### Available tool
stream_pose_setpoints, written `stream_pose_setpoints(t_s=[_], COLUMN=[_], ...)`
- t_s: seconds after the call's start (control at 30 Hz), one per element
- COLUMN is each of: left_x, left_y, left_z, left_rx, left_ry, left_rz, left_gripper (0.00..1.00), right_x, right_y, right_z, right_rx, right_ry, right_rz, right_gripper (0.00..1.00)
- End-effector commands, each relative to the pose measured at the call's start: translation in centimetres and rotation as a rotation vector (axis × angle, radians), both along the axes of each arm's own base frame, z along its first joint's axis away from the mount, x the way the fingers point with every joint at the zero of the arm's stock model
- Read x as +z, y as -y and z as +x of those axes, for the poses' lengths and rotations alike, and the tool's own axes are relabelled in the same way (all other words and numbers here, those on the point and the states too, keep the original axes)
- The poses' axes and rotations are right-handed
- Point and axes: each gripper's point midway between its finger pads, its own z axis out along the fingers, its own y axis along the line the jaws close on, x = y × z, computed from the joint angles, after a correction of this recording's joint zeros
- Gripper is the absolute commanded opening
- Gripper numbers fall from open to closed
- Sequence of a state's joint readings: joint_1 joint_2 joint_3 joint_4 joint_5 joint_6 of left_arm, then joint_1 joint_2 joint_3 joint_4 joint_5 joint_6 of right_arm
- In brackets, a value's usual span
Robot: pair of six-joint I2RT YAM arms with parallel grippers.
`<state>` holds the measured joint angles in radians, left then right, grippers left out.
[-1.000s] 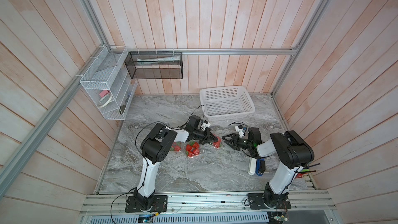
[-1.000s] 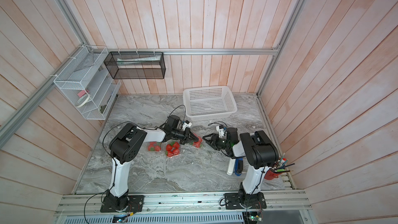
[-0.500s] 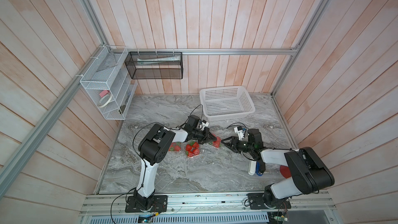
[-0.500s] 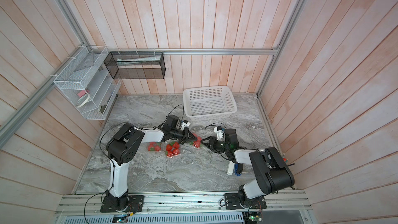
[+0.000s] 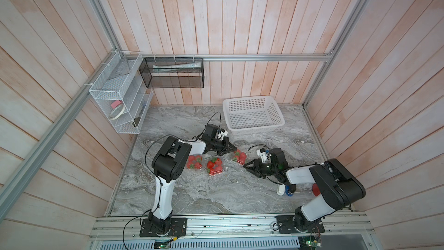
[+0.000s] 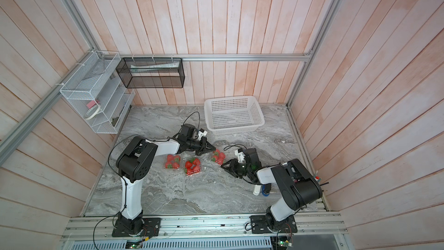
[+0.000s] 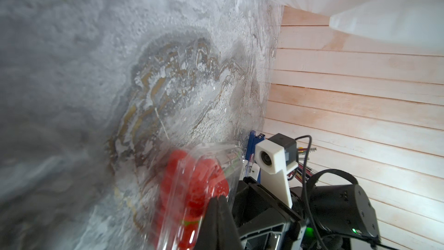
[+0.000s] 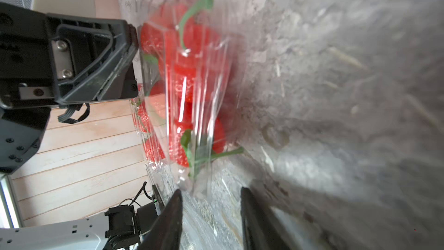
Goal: Pack strawberries into containers
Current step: Close the packing box at the center of the board.
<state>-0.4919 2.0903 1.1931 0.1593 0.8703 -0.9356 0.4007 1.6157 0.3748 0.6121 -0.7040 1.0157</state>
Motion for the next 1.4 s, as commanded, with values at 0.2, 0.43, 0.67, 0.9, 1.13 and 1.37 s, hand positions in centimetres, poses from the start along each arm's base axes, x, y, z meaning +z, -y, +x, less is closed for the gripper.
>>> stream_pose_setpoints(t_s=[0.2,0.43,0.67,0.9,1.13,1.37], left_x=[-1.2,-1.4,-2.6,-3.1,-3.6,-3.7], left_y=[0.7,2.0,2.1,2.0,2.1,2.0], left_z=[-1.0,-2.3,-2.9,-2.9,-3.0,-2.9], left_rx=[-0.008,-0.043,-0.046,-0.048,-0.052,-0.052], left_ry=[-0.02,-0.038,-0.075,-0.087,-0.1,-0.103], left_rz=[-0.02,-0.028,-0.033,-0.03,-0.029,-0.031], left_gripper=[0.05,0.05,0.05,0.05,0.05,0.05], right_x=[1.1,1.8,1.3,1.5,0.8,0.2], right_y=[-1.2,-0.7,-0.6,-1.0,-0.9,-1.1], right_z=[0.3,0.2,1.4,1.9,1.6,1.4], right_rx=[-0.019,-0.027,-0.061,-0.071,-0.07,-0.063], right_ry=[0.009,0.039,0.035,0.044,0.03,0.013], right_rz=[0.142,0.11,0.097,0.13,0.127,0.143], right_gripper=[0.36,0.4,0.42,0.29,0.17,0.13])
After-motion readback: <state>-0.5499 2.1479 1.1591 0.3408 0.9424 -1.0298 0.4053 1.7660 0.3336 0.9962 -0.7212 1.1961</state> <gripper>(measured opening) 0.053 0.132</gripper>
